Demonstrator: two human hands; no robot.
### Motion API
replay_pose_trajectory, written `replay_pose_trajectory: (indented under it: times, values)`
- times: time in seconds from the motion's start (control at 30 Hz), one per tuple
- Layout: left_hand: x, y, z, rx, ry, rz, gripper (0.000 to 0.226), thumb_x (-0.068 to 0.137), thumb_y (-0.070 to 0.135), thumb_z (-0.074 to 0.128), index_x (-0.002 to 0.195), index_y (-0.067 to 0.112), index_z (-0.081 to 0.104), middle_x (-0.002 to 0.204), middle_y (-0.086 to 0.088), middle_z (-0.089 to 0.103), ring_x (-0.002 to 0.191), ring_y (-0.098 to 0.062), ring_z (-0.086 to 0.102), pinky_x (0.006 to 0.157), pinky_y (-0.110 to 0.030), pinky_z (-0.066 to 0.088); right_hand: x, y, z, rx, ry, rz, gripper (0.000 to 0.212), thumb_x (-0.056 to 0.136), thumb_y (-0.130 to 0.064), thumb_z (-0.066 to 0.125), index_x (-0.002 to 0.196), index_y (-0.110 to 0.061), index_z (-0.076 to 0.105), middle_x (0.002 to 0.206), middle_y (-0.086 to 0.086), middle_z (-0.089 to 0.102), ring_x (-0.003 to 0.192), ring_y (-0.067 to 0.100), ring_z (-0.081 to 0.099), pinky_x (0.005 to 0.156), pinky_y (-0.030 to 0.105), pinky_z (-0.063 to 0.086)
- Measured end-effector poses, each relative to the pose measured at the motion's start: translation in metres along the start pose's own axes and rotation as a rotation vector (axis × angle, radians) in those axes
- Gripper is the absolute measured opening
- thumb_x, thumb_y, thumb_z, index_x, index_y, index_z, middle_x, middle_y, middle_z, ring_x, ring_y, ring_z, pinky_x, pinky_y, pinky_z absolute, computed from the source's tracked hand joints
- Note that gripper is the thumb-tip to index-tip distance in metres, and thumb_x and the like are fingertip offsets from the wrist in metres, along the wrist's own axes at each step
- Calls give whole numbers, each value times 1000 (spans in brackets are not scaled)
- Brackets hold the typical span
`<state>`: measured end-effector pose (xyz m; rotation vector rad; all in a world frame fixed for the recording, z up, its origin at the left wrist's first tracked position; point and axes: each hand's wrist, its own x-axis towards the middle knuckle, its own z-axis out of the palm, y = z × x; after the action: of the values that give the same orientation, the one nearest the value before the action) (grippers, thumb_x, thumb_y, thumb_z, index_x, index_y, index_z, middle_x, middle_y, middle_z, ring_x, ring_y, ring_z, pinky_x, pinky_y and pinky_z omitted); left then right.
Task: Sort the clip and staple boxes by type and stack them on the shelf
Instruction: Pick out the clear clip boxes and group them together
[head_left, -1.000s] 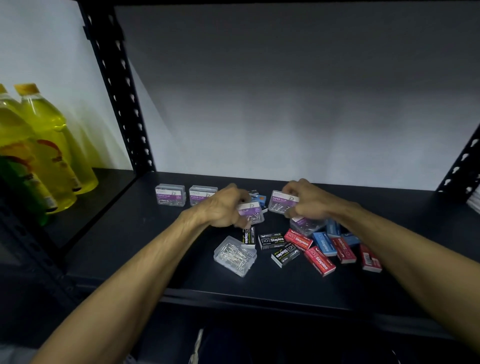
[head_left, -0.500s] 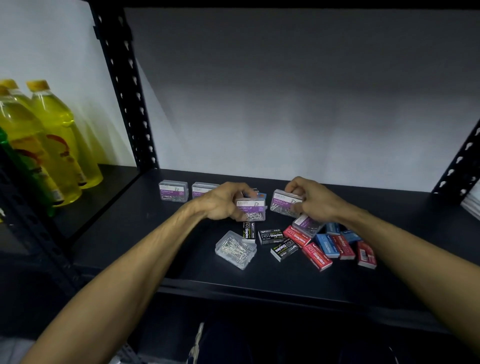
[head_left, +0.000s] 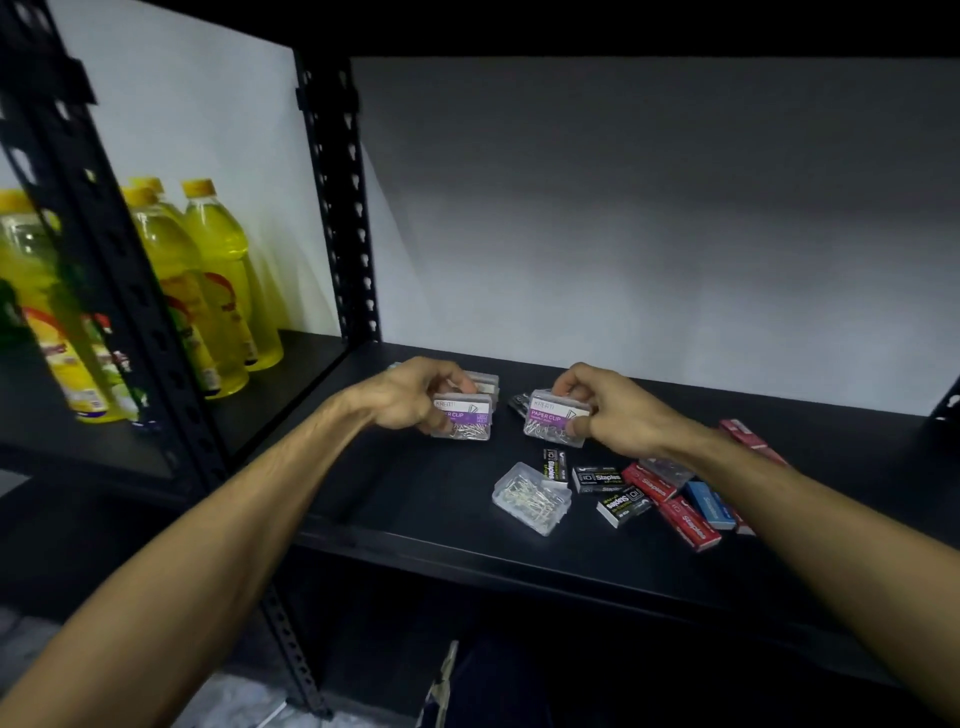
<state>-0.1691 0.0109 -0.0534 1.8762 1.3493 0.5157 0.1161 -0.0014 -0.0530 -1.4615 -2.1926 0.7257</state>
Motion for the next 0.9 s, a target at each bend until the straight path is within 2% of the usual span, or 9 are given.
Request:
replay_pose_trajectory:
  times: [0.33, 0.47, 0.57, 0.7, 0.9]
  values:
    - [-27, -50, -38, -22, 81, -70, 44, 75, -19, 70, 110, 7, 62, 101, -15, 65, 84, -24, 68, 68, -32, 60, 18, -39, 51, 6, -28, -60, 35, 81, -7, 74, 101, -30, 56, 94, -9, 66, 84, 8, 65, 73, 31, 56]
    - [-30, -60, -41, -6, 108, -66, 41, 76, -15, 72, 106, 11, 64, 103, -15, 69, 88, -23, 68, 74, -33, 59, 22, -43, 63, -8, -18, -62, 33, 83, -6, 72, 99, -29, 54, 95, -10, 64, 82, 5, 64, 65, 22, 51]
    - [-31, -62, -41, 11, 126, -47, 41, 76, -12, 73, 107, 14, 66, 105, -13, 70, 92, -24, 69, 77, -30, 58, 23, -43, 68, -17, 7, -61, 33, 84, -6, 71, 99, -30, 54, 98, -12, 65, 85, 4, 65, 68, 23, 53]
    - [-31, -62, -39, 31, 137, -32, 44, 77, -7, 75, 113, 17, 68, 108, -3, 68, 93, -13, 66, 68, -13, 52, 23, -42, 76, -23, 37, -51, 33, 84, -6, 70, 99, -30, 53, 101, -10, 66, 89, 7, 66, 78, 33, 57]
    - [-31, -66, -33, -2, 189, -6, 47, 77, -9, 74, 118, 14, 69, 113, 1, 67, 98, -10, 65, 74, -14, 51, 26, -45, 83, -68, 104, -74, 36, 83, -10, 73, 100, -33, 53, 109, -8, 56, 87, 2, 55, 78, 25, 47]
